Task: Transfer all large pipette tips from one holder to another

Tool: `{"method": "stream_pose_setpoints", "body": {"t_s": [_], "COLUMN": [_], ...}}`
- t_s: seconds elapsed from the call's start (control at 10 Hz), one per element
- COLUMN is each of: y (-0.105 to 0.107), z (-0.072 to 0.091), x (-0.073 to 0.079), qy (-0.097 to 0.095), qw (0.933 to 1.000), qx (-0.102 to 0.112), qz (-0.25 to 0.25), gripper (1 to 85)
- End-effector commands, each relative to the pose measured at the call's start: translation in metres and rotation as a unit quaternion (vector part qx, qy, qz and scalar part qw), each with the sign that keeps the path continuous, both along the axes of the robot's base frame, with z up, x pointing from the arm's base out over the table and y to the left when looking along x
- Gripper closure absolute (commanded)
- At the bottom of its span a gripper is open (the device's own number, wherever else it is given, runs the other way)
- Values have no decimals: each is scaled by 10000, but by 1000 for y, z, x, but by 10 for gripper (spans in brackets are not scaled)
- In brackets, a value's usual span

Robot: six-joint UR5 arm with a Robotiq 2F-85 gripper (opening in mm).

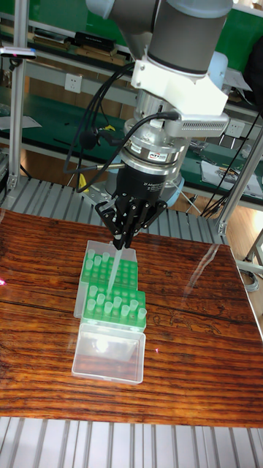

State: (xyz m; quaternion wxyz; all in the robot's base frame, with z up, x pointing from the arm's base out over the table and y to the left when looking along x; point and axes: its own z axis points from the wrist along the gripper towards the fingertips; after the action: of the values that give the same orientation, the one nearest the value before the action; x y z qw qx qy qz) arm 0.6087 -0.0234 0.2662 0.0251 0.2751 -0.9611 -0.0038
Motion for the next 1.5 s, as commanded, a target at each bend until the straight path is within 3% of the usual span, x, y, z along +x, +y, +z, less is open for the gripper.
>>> {"method": "stream_pose_setpoints", "body": {"t_s": [0.0,0.4,1.2,1.4], "y": [-4,-7,-2,-3], "z": [-3,-6,-14,-16], "x": [0,-1,5,8], "qy": [11,84,82,59], "qw": [10000,9997,9995,9995], "qx": [-12,-58,77,45], "qz": [82,226,303,303], "gripper": [717,710,687,637]}}
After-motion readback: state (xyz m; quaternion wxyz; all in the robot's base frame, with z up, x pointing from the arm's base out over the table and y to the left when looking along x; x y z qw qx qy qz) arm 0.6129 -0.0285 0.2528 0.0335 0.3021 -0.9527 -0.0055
